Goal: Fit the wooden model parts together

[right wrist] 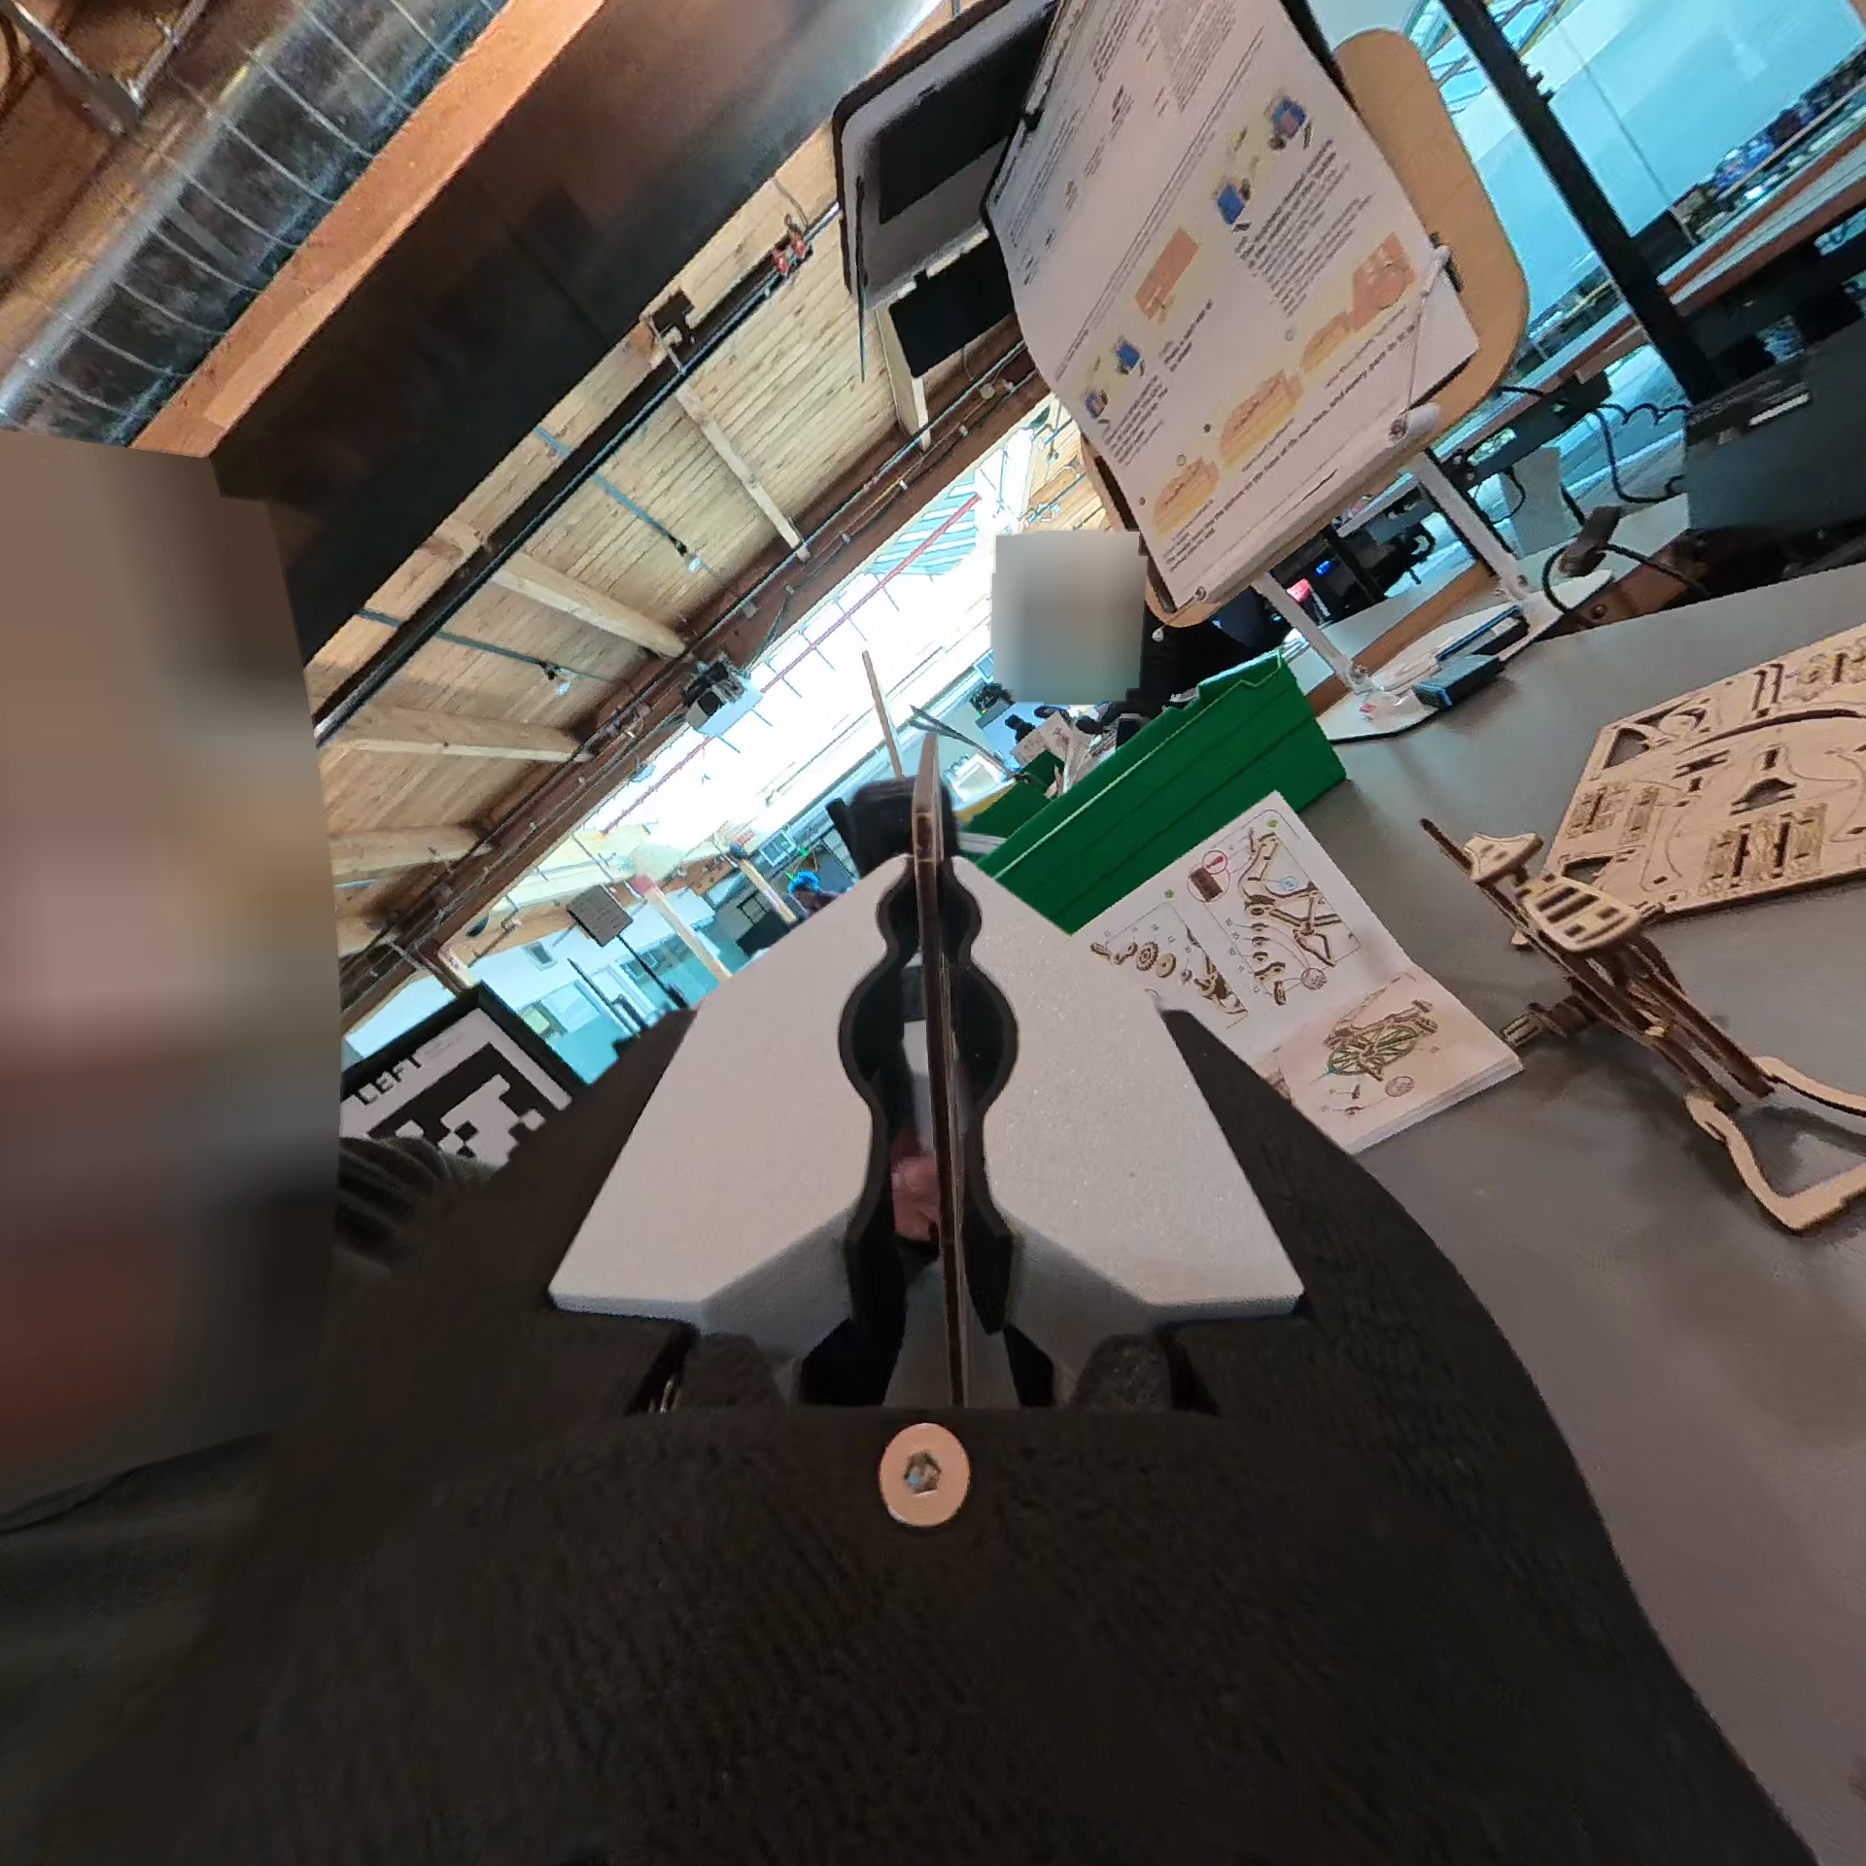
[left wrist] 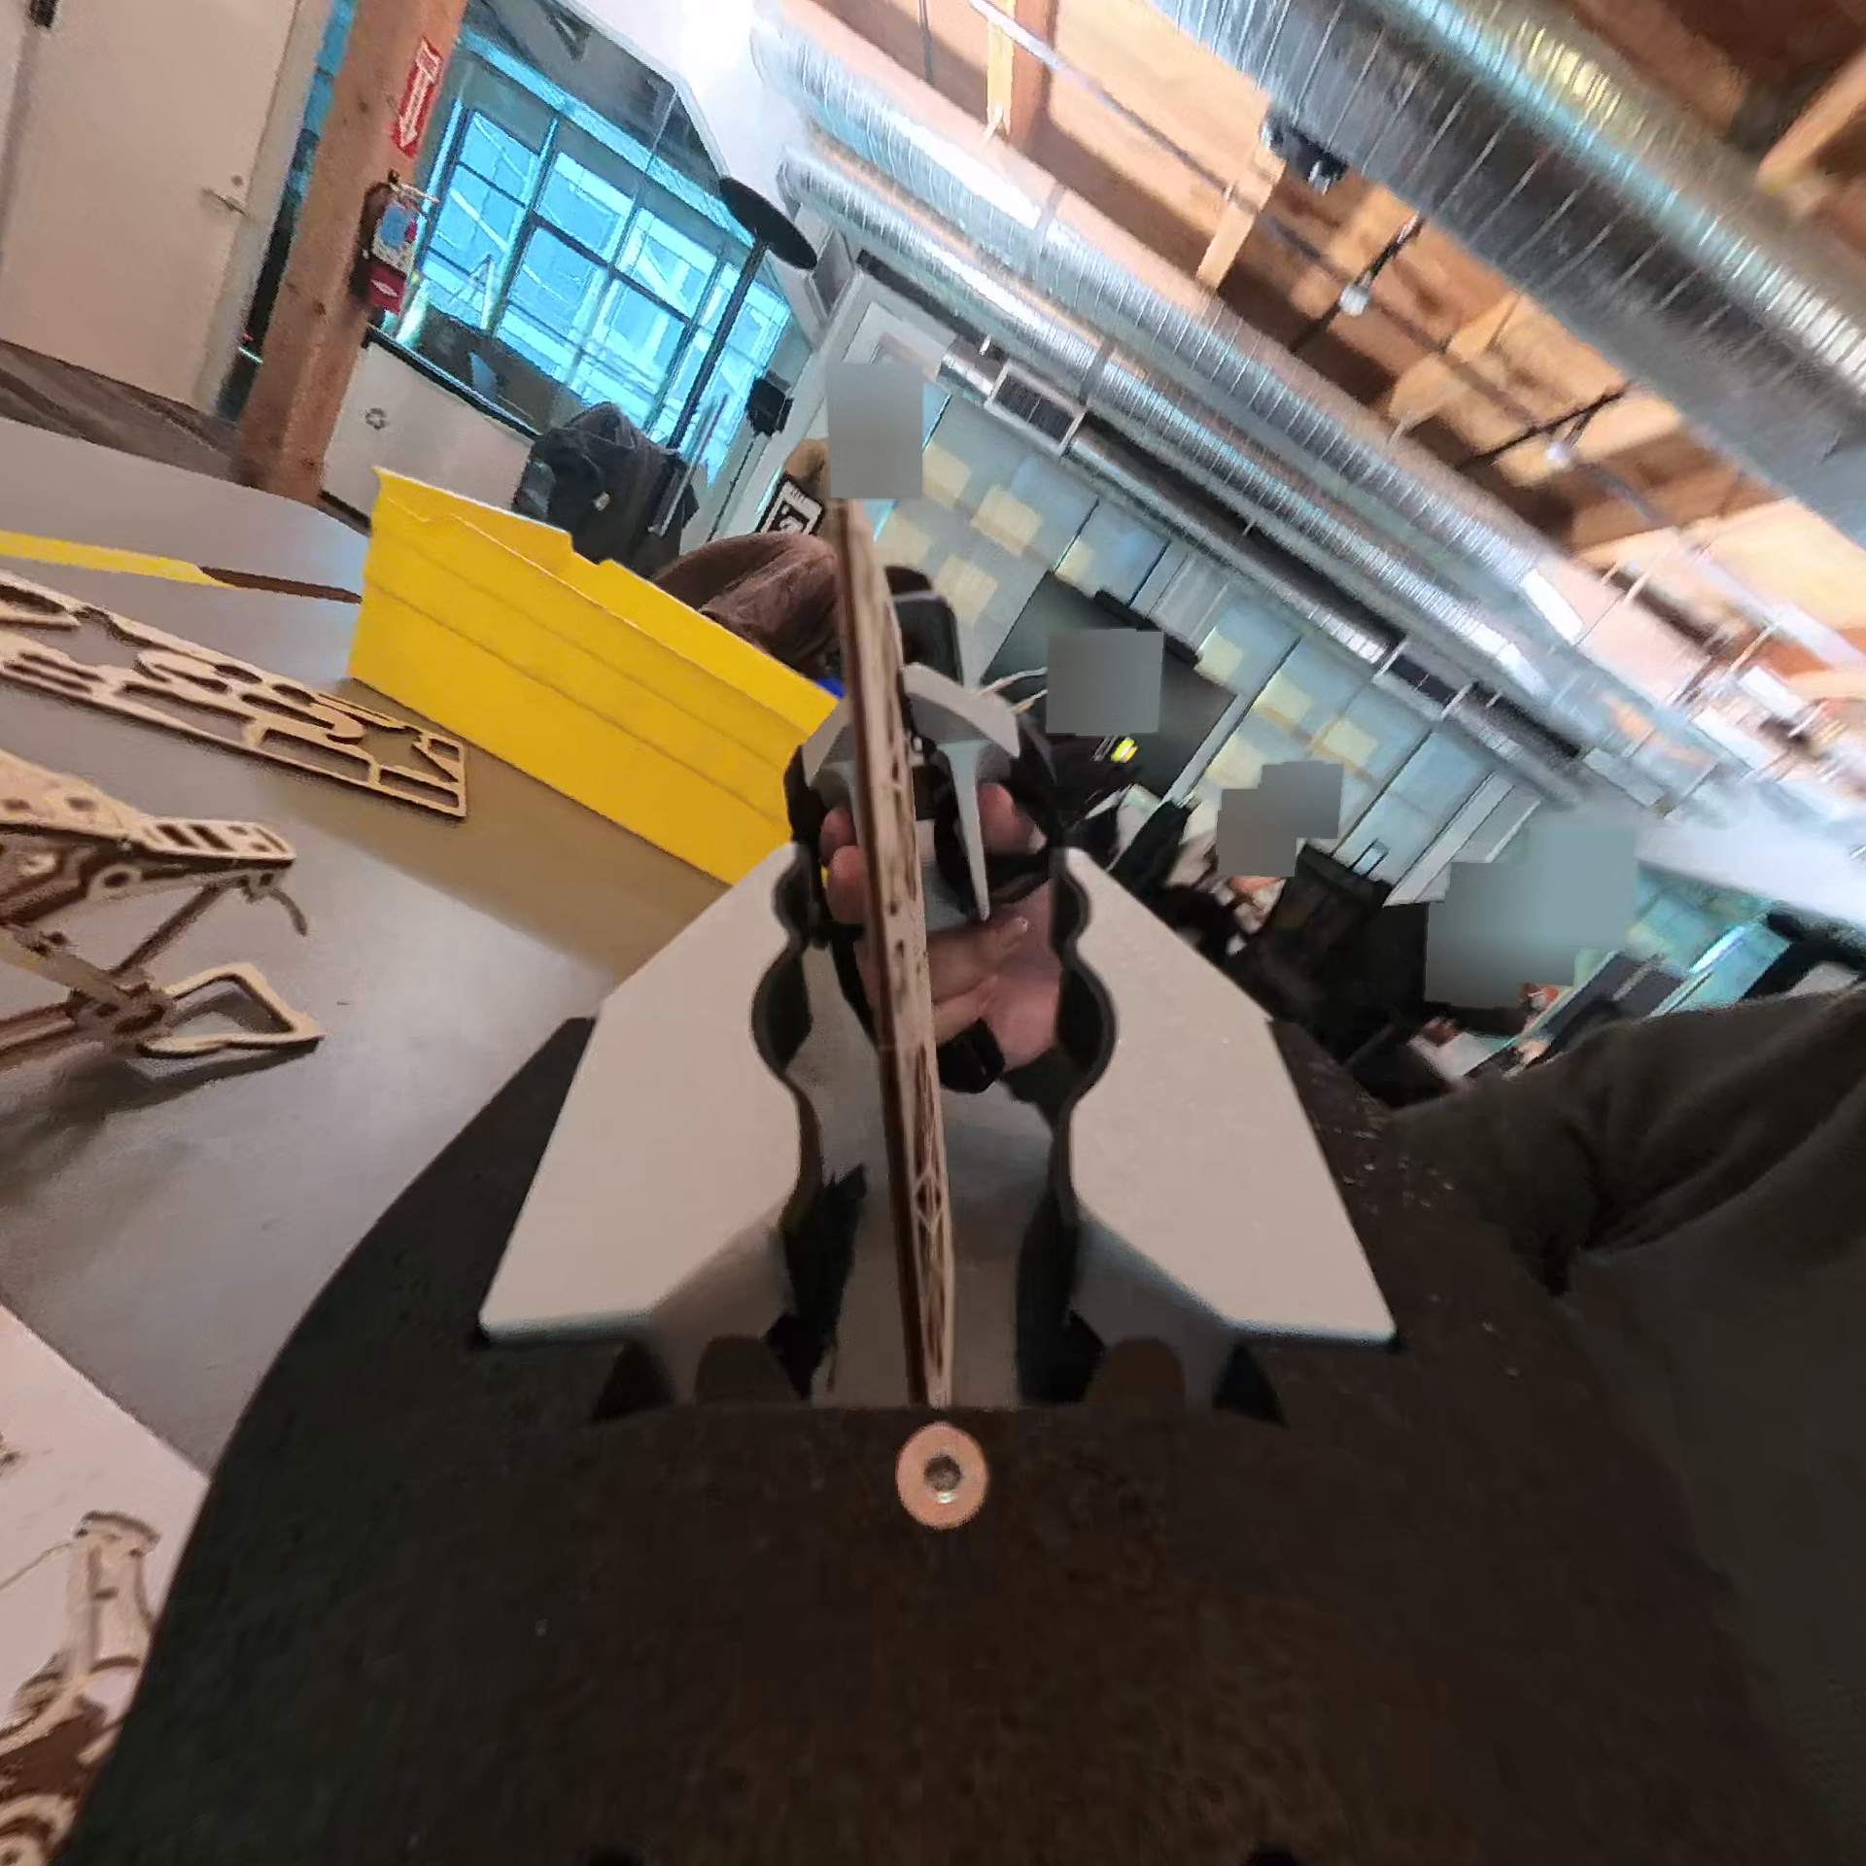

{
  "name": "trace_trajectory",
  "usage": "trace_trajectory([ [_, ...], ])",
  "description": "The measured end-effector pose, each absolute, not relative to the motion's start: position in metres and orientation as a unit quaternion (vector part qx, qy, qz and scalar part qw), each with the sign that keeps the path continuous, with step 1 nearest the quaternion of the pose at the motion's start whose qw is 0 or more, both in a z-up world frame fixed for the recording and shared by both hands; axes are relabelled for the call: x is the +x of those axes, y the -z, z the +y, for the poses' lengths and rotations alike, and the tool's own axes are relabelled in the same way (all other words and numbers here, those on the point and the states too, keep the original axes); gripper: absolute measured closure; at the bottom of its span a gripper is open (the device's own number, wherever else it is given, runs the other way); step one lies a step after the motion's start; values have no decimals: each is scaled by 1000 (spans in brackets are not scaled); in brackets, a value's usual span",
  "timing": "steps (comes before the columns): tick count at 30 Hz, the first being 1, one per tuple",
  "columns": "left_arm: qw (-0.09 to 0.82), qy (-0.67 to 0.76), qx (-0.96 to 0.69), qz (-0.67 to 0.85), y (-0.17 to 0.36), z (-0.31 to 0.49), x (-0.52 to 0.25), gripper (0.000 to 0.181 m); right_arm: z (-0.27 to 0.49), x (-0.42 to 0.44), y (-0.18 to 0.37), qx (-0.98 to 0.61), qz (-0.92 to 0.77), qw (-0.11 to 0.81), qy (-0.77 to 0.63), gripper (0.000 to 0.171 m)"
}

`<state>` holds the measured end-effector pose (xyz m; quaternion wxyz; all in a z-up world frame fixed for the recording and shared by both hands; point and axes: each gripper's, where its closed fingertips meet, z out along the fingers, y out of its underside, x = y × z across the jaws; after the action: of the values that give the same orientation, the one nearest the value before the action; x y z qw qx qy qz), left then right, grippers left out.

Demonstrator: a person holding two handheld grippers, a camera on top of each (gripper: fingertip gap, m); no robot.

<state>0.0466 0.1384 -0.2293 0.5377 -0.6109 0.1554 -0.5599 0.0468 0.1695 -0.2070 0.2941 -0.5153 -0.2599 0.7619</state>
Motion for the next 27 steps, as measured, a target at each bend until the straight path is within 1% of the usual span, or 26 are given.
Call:
trace_trajectory([
  [2, 560, 509, -628, 182, 235, 139, 49, 158, 169, 47, 207, -513, -271, 305, -755, 171],
  [3, 572, 484, -635, 187, 237, 141, 48, 174, 168, 48, 206, -509, -275, 307, -755, 171],
  [4, 580, 471, -637, 188, 238, 142, 47, 176, 168, 48, 206, -509, -281, 313, -751, 171],
  [9, 545, 521, -635, 168, 239, 141, 49, 180, 163, 49, 206, -507, -335, 360, -708, 167],
  [12, 545, 507, -644, 179, 243, 141, 50, 181, 161, 48, 215, -522, -380, 380, -662, 161],
  [15, 543, 509, -643, 183, 241, 138, 52, 181, 156, 47, 216, -517, -400, 387, -650, 156],
  [20, 539, 512, -642, 185, 241, 137, 54, 181, 152, 47, 220, -520, -430, 387, -629, 163],
  [27, 551, 483, -650, 199, 242, 138, 53, 180, 154, 46, 222, -524, -435, 393, -618, 165],
])
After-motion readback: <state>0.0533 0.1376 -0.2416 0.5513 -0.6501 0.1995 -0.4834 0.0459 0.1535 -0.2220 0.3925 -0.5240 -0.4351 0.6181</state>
